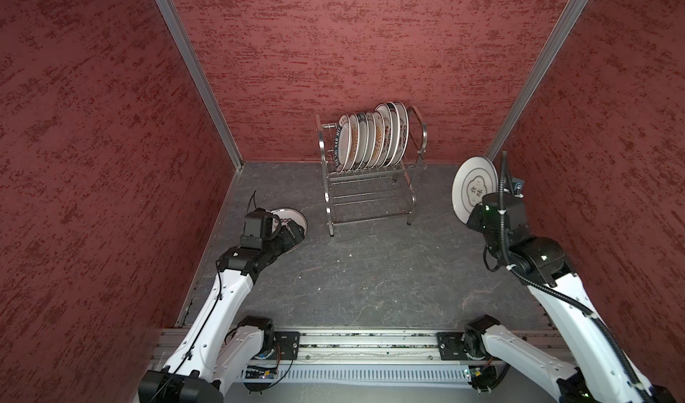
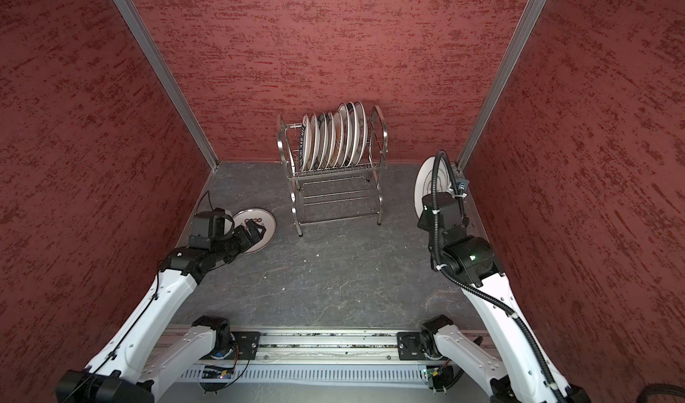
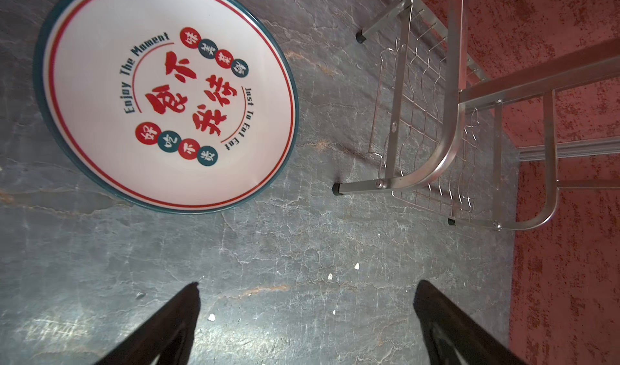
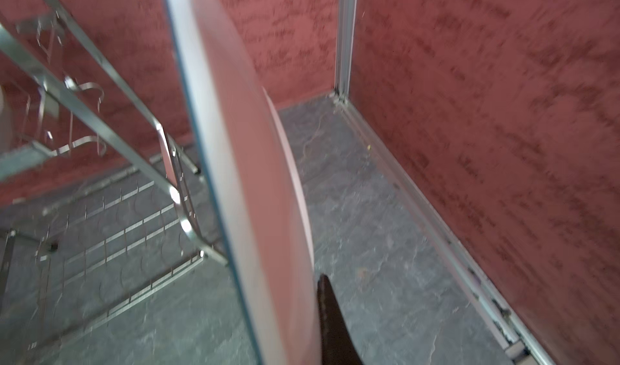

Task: Unload the plates from the dish rack
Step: Place the plate on the plate.

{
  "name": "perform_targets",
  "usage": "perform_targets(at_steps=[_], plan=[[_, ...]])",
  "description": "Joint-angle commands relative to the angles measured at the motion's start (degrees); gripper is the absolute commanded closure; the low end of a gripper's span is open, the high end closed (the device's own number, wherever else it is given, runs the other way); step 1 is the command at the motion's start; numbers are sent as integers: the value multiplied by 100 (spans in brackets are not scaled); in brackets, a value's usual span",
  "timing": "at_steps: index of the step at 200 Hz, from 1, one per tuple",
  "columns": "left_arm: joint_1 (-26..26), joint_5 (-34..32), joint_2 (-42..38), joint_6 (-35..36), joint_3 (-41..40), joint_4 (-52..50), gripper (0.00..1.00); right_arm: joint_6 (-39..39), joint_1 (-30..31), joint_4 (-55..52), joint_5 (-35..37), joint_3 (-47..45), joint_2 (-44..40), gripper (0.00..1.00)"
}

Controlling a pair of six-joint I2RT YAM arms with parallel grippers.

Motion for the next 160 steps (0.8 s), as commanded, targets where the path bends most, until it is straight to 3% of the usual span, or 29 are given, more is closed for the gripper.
perform_targets(at_steps=[1,80,160], plan=[[-102,276,-115,30,-86,188,0,564,-18,-21,-1210,-116,-220,100],[-847,519,-118,-501,-601,930,0,1342,-18,1909,-4593,-1579,-363,100],[-2136,268,437,-1031,-813,1902,3,1968,8,3521,-5884,-2588,74,100]])
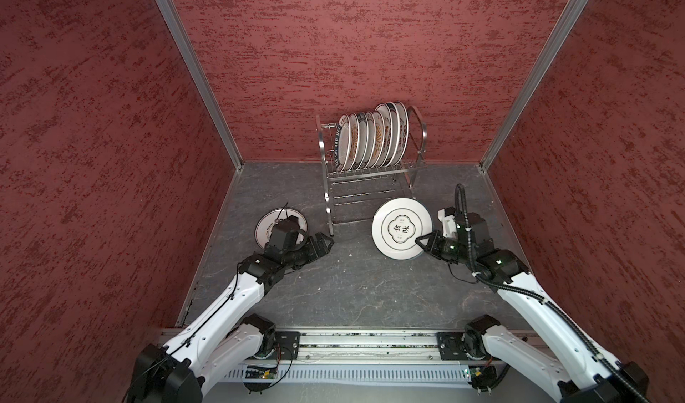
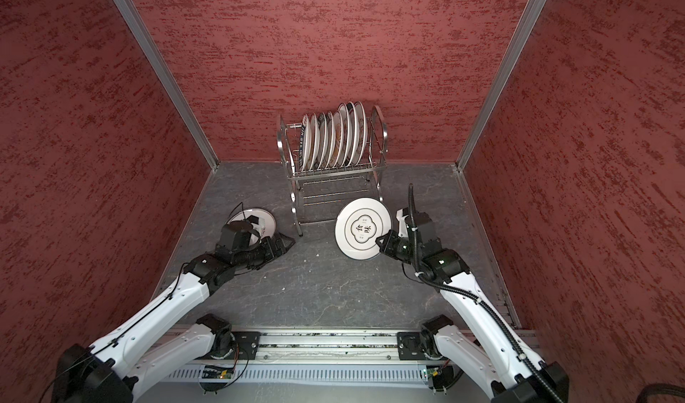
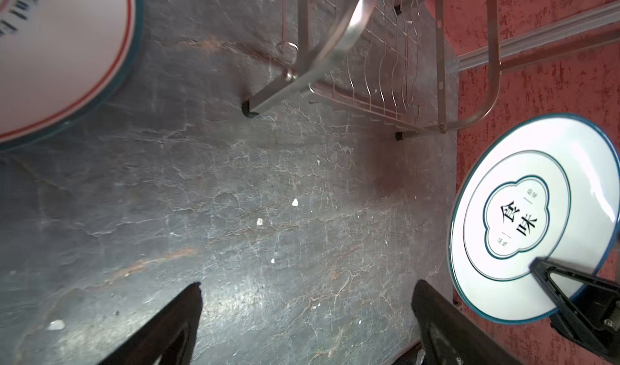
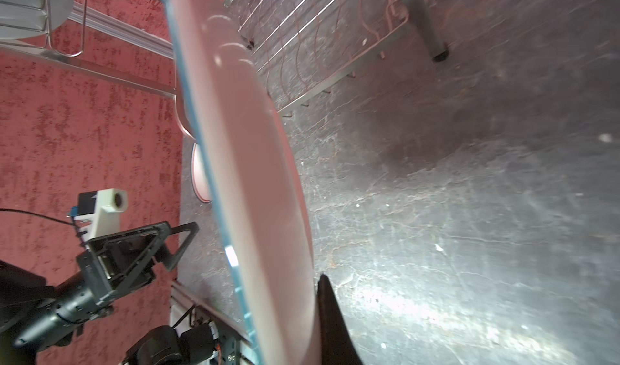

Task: Unload the plates from the dish rack
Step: Place the plate on the plate.

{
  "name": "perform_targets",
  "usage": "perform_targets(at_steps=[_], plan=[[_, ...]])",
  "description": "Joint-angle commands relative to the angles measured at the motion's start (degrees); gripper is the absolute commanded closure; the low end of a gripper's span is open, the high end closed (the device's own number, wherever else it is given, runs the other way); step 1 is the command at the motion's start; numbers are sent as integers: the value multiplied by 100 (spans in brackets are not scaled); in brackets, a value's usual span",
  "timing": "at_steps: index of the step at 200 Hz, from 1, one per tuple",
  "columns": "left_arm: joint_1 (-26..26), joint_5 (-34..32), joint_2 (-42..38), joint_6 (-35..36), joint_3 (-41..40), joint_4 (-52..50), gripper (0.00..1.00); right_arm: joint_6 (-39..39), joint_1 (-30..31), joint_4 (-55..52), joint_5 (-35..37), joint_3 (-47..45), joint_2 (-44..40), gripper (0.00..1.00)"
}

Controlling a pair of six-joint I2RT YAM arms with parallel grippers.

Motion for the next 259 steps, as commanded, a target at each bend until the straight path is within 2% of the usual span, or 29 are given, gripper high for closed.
perform_targets(at_steps=[1,89,158,185,204,227,259], plan=[[-327,-214,201,-186,-16,461,3,340,6,1116,-604,-33,94,100],[-919,-244,686,-600,-26,1417,4,561,349,1851,-777,-238,711,100],[-939,-253,816,-567,-35,1710,10,826,833,2505,-939,-215,1272,100],[-927,-276,836,-530,-48,1770,16,1024,994,2794,-1023,-243,1429,100],[-903,-319,801,-516,-80,1769,25,1139,1093,3061,-1133,-286,1532,100],[-825,-230,767,-554,-163,1883,40,1147,1165,3126,-1167,-254,1673,100],[-746,-124,676,-565,-239,1898,50,1200,1275,3358,-1277,-217,1831,100]])
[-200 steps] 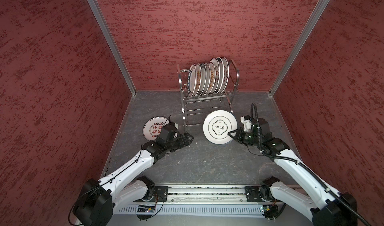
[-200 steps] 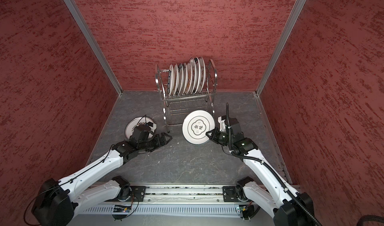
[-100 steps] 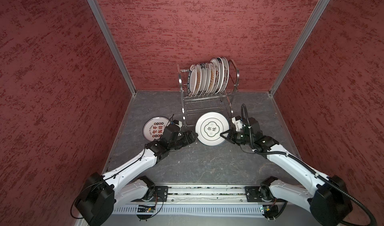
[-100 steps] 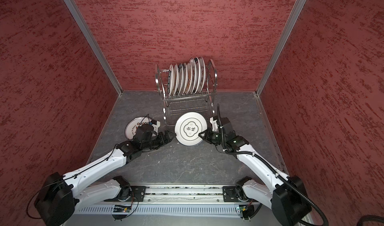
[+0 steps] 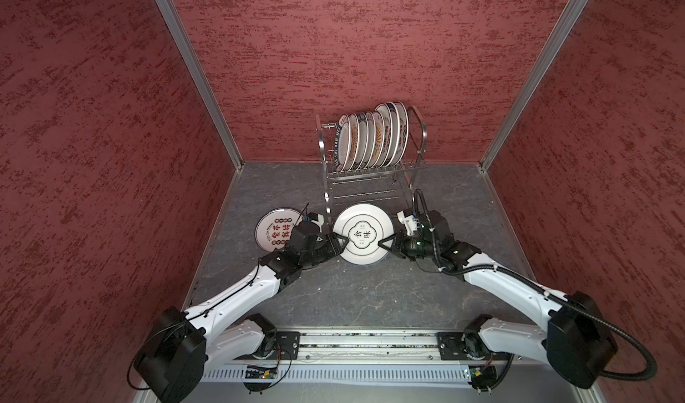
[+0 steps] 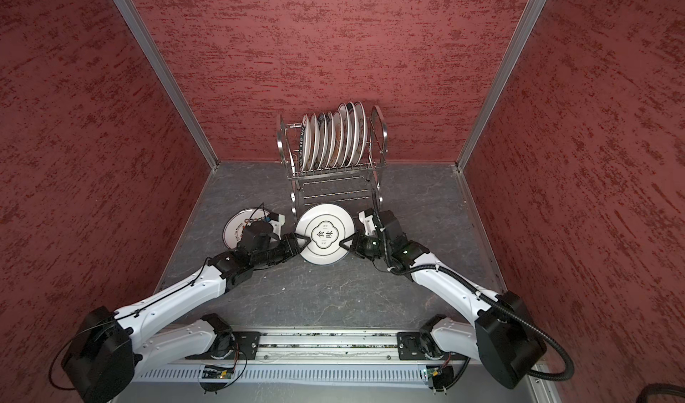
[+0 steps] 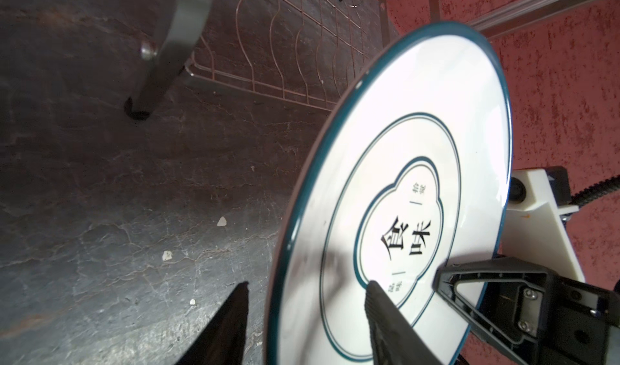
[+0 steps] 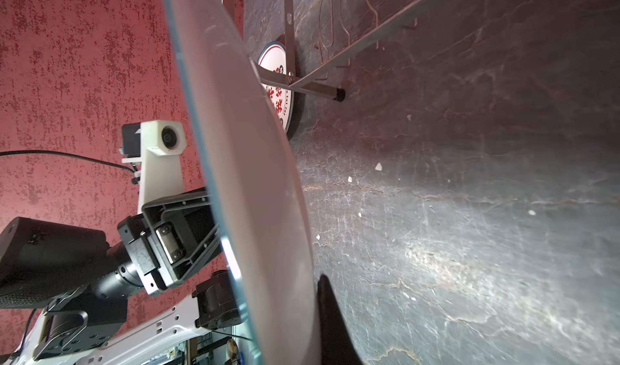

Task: Unload the plates from the dish rack
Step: Place the plate on the plate.

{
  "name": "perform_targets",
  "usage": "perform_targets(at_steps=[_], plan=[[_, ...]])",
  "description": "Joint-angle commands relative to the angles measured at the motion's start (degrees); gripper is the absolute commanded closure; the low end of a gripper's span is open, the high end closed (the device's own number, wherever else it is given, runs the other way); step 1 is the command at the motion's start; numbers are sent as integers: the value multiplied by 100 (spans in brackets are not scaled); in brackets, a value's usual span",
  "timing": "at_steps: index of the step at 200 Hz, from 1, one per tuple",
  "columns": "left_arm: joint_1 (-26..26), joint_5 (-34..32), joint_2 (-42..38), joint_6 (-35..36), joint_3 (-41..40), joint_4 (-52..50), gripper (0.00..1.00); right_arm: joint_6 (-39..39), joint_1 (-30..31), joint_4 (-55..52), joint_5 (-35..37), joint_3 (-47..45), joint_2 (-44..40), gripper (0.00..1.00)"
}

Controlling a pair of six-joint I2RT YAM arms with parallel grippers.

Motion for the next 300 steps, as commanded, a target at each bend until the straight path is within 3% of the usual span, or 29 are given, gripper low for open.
perform_targets(at_steps=[1,47,84,134,147,170,212,300], plan=[[64,108,-134,34,-94,142,50,136,102,704,-227,59,47,100],[297,500,-334,-37,-336,432,67,134,196,841,-274,114,241,100],[424,741,-505,-3,-481,516,85,189,260,1168,-395,151,391,93],[593,1023,-522,24,-566,571,100,148,333,1322,-451,271,587,90],[633,1076,-522,1,-571,556,100,159,337,1391,-472,268,603,87],[702,1106,-589,-1,-568,470,100,208,343,1507,-426,229,552,70],[856,1135,-972,65,-596,232,100,197,340,1528,-283,228,507,67],[1754,1544,-1862,186,-584,-885,100,252,324,1610,-157,164,554,42]])
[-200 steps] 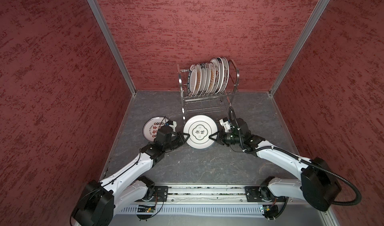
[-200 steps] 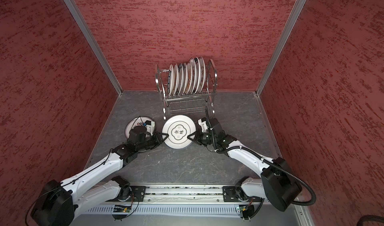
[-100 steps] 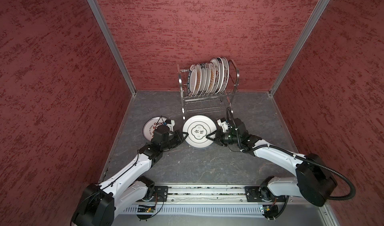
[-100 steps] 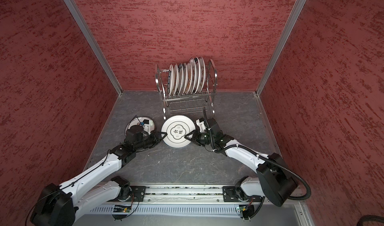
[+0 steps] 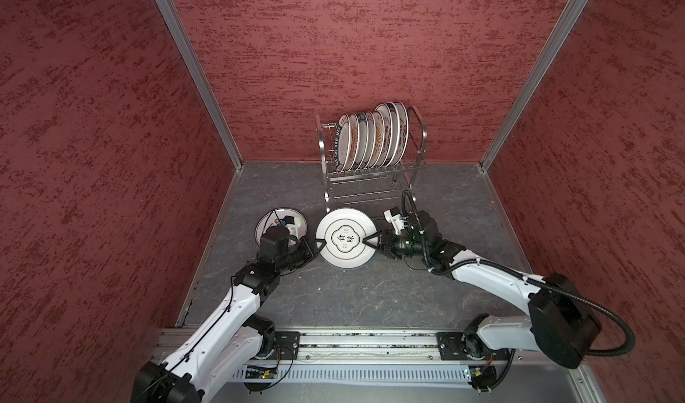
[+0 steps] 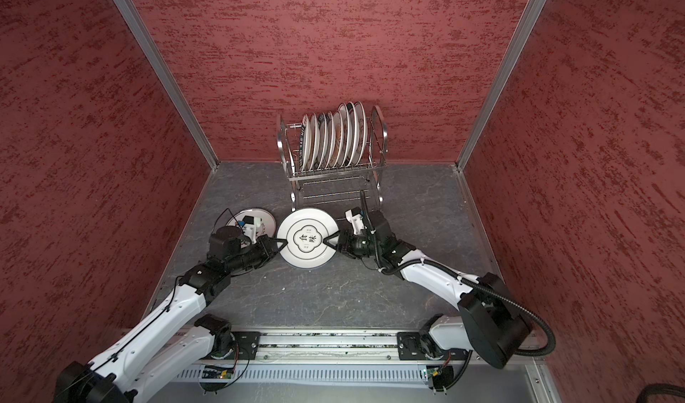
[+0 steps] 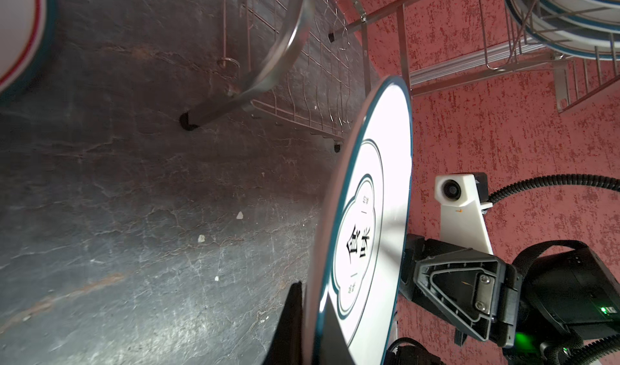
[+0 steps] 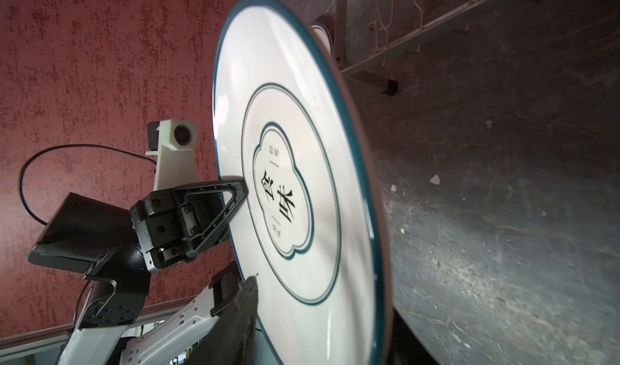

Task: Unload the plates from the dish rack
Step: Place the plate on the plate.

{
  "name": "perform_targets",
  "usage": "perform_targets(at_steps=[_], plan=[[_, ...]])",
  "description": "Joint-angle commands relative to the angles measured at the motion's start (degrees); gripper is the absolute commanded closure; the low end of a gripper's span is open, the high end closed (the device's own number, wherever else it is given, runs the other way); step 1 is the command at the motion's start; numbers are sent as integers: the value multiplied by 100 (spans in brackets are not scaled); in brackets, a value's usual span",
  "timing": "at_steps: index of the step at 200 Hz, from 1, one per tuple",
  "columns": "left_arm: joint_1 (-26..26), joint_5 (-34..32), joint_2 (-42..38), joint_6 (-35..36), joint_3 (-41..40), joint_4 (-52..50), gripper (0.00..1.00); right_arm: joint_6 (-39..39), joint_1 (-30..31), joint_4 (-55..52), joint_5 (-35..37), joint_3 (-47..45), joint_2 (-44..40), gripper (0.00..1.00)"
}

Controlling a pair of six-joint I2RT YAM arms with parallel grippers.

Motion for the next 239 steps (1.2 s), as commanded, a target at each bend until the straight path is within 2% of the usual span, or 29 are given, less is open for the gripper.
perform_targets(at_steps=[1,12,52,98,135,175,239], plan=[[242,319,-283,128,-26,-266,100,22,5,309,64,155,-93,42],[357,318,-387,141,13,-484,100,16,5,271,99,160,-97,36],[932,491,-852,165,72,-1142,100,-109,-79,-184,339,122,-334,30],[1722,808,-1402,176,220,-1880,100,-450,-423,-960,434,110,-879,26],[2559,1224,-1812,197,384,-2426,100,-601,-795,-1248,274,62,-1115,23],[3610,1789,-1727,287,484,-2625,100,-661,-1019,-1392,225,26,-1182,22],[4841,1838,-805,503,382,-2146,100,-974,-1118,-1996,489,160,-1415,21]])
